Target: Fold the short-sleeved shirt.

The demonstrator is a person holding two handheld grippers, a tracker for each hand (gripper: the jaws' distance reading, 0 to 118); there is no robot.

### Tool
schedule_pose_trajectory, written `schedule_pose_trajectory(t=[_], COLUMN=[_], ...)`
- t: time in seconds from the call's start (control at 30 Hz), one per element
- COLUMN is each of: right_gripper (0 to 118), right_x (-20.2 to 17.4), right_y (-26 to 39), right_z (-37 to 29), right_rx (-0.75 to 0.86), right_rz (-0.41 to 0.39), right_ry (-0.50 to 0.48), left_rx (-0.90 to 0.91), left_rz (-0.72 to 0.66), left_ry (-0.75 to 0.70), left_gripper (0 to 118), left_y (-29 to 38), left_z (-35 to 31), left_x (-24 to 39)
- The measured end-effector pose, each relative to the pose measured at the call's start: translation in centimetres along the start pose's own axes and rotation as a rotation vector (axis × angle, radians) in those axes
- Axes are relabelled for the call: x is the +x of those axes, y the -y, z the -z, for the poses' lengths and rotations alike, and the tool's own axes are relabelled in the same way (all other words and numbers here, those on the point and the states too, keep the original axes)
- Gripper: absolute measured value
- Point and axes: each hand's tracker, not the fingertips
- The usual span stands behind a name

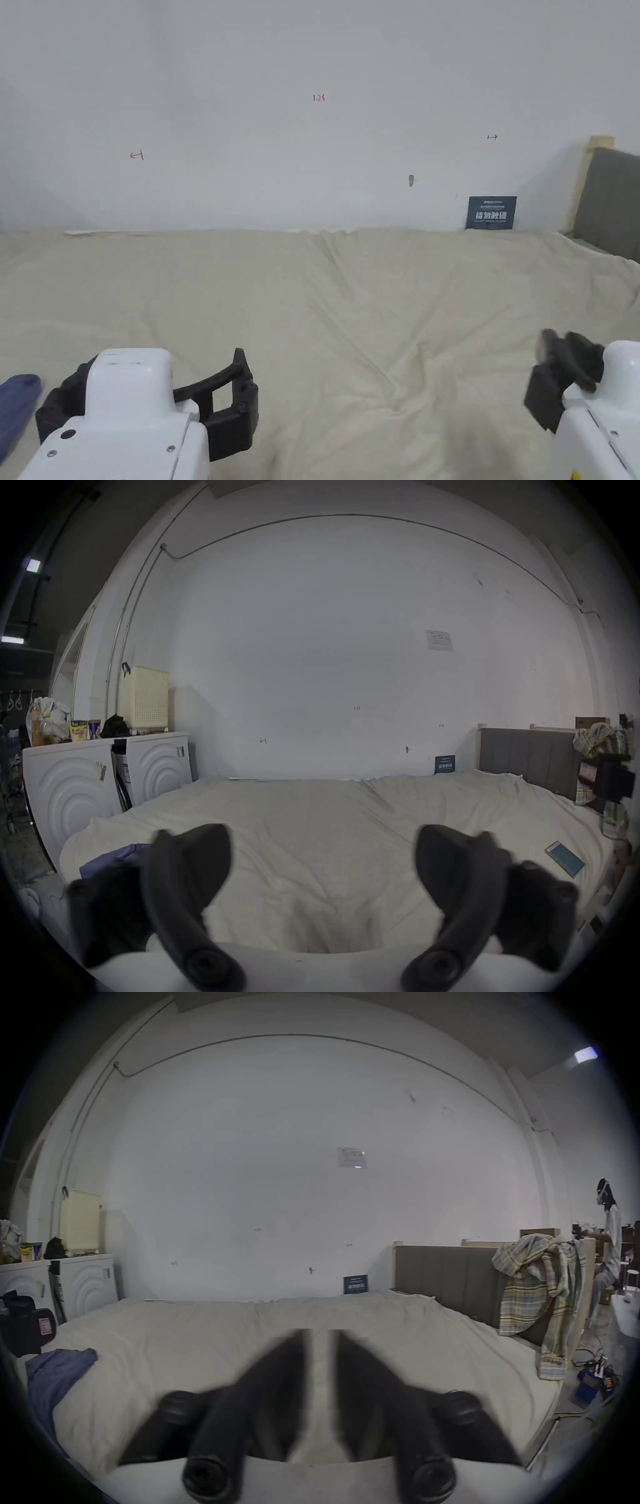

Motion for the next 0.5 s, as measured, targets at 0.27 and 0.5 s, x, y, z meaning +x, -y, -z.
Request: schedule_pose_trajectory(t=[0.27,0.5], right_gripper=[0,0], right_x=[1.1,0.3], right_y=[-0.1,-0.4], right_z=[0.2,-0.2], right_rx=[-0.021,0.007], right_rz=[-0.023,-0.091], right_ry=[-0.05,-0.061], left_rx=[-0.016,-0.025], left_rz=[-0.052,-0.083], left_ry=[-0.011,-0.006], left_gripper=[3,0], left_y=[-0.2,-0.3], left_z=[0.8,1.6], left_x=[-0.7,-1.0])
